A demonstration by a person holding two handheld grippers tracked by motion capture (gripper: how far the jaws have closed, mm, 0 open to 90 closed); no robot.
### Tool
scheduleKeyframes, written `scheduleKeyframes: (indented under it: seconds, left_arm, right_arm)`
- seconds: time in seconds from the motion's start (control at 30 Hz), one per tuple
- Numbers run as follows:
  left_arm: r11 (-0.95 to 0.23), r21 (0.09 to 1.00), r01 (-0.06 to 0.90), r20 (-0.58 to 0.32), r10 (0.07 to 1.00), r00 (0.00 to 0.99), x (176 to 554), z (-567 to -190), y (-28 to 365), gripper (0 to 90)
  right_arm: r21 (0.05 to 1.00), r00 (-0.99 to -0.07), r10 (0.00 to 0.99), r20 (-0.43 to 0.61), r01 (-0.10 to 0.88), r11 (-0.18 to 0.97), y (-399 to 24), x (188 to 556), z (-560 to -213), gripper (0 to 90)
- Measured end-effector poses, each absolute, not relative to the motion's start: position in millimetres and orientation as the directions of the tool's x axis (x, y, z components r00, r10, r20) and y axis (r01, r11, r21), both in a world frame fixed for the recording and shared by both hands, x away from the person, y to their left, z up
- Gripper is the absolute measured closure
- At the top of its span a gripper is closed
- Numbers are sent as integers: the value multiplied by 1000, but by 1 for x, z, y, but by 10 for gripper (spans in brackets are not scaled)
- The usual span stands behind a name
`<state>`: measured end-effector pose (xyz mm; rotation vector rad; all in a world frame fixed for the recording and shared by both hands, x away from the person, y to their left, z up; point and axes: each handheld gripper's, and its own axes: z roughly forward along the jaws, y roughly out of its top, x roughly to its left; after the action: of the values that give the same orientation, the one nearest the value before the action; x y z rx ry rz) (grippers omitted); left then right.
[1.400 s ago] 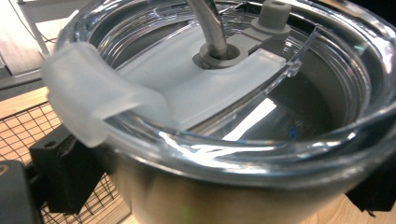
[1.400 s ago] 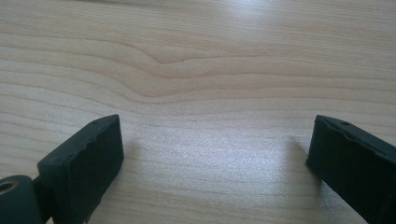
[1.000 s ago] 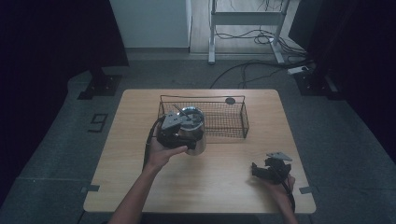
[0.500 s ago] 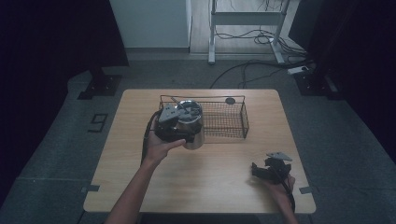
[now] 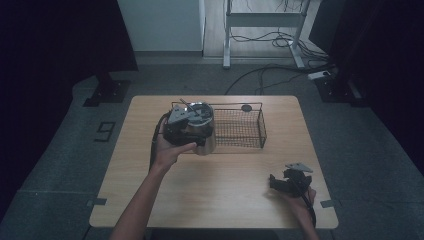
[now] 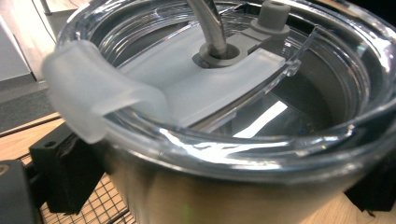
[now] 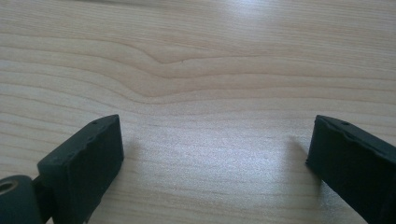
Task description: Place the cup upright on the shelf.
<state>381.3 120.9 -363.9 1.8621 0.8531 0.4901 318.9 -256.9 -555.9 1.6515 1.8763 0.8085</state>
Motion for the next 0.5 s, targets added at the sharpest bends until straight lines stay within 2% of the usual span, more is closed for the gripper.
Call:
scheduleKeyframes:
  seconds: [0.5]
  left_arm:
    - [-266, 900, 346, -29, 755, 655, 395, -358, 125, 41]
  right_arm:
    - [722, -132, 991, 10, 687, 84, -257, 319, -556, 31]
